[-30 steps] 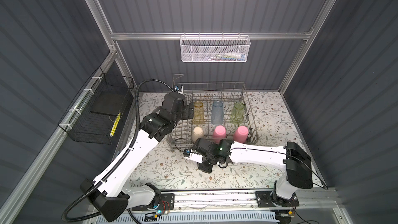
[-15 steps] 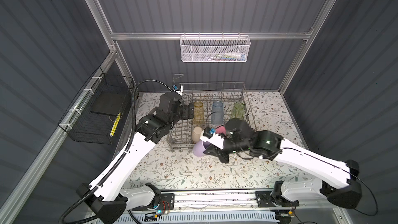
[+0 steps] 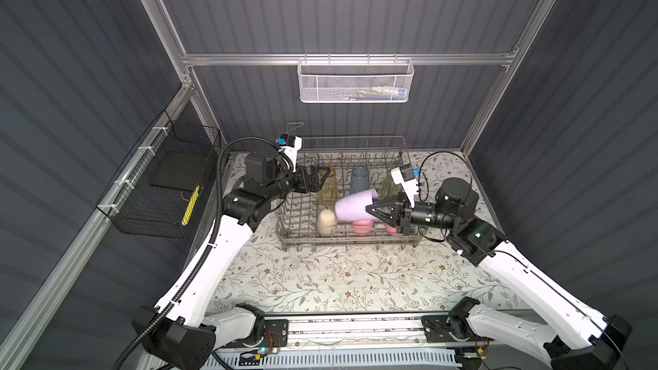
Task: Load cups into a dish rack
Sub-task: Pick up the cup from the bottom-center of the table, then place the cup upside down at the dish rack.
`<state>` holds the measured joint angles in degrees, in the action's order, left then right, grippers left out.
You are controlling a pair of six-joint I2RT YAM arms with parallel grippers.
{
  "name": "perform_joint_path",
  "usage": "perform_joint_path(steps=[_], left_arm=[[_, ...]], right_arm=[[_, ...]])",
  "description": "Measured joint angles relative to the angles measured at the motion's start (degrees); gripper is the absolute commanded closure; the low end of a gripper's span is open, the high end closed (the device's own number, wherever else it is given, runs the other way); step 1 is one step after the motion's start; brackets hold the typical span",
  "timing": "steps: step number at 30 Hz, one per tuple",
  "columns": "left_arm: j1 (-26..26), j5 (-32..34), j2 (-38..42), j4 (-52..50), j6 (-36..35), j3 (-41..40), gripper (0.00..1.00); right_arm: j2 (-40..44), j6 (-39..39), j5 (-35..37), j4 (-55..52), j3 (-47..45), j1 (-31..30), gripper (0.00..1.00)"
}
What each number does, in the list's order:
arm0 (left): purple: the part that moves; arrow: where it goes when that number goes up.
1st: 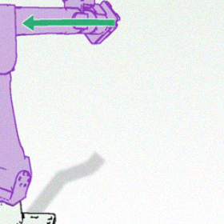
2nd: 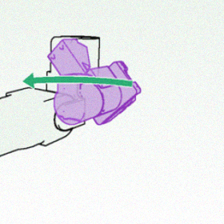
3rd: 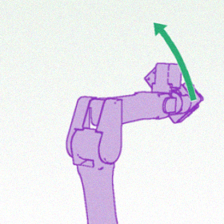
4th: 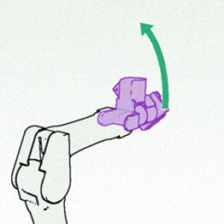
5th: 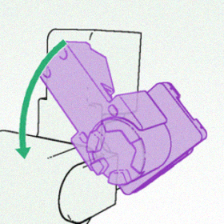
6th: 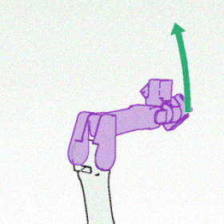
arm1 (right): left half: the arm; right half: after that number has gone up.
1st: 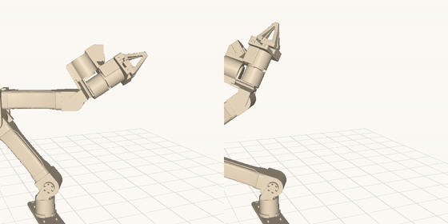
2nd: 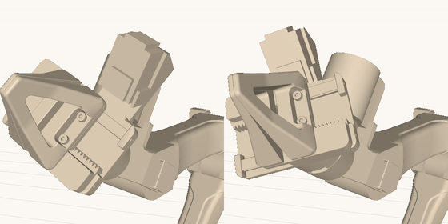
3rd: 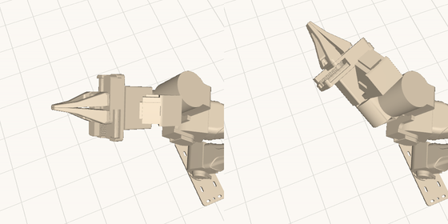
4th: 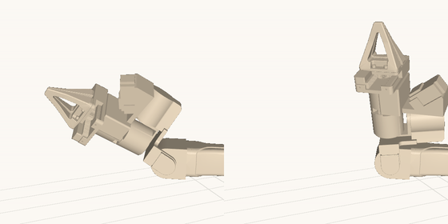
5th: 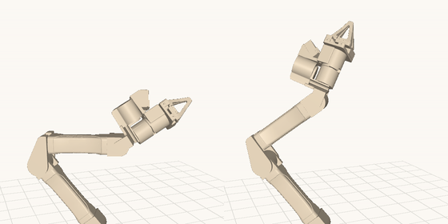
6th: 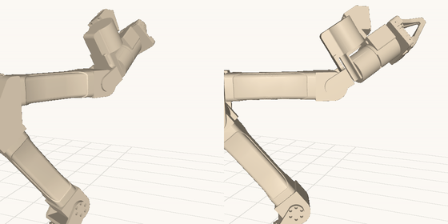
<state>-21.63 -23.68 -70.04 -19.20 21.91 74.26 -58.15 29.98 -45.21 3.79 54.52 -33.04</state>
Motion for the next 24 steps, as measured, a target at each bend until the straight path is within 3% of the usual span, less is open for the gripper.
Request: perform_joint_path(steps=[6,9,18,24], left_arm=[[2.2,-17.8,-1.1,14.0,8.2,-4.0,0.05],[2.2,-23.7,-2.0,19.3,10.9,-5.3,0.05],[2.2,-32.0,-3.8,25.2,14.3,-8.5,0.06],[2.0,-33.9,-4.0,26.0,14.4,-9.1,0.06]], right_arm=[[-3.7,14.4,-5.7,16.8,-3.6,4.9,1.00],[-6.9,21.8,-7.6,26.8,-4.8,6.4,1.00],[-16.4,37.2,-10.1,46.1,-5.4,8.3,1.00],[-18.8,41.7,-11.0,52.4,-5.3,8.3,1.00]])
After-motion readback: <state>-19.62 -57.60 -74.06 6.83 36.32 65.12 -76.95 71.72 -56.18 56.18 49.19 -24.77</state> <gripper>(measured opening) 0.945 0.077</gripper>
